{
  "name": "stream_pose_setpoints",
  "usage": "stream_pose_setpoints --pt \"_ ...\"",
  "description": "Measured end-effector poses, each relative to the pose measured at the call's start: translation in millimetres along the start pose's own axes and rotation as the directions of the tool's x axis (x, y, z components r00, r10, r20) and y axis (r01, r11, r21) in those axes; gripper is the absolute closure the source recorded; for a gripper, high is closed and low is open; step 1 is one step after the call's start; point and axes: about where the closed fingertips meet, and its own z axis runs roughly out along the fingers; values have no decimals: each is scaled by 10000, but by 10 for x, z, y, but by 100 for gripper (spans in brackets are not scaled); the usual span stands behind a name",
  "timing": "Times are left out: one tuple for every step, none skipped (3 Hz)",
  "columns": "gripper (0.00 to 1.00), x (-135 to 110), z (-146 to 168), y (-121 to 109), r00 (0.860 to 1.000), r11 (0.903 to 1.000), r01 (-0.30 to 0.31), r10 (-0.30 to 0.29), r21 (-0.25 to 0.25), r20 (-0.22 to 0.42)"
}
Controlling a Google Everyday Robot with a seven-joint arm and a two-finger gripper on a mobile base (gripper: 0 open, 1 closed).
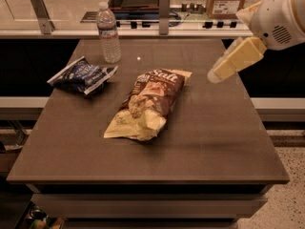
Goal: Pick water bottle
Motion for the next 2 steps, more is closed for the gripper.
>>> stream_pose_setpoints --pt "0 -40 173 -75 9948 9976 -680 671 86 761" --pt "0 -101 306 -134 9851 9910 -1297 1249 334 1182"
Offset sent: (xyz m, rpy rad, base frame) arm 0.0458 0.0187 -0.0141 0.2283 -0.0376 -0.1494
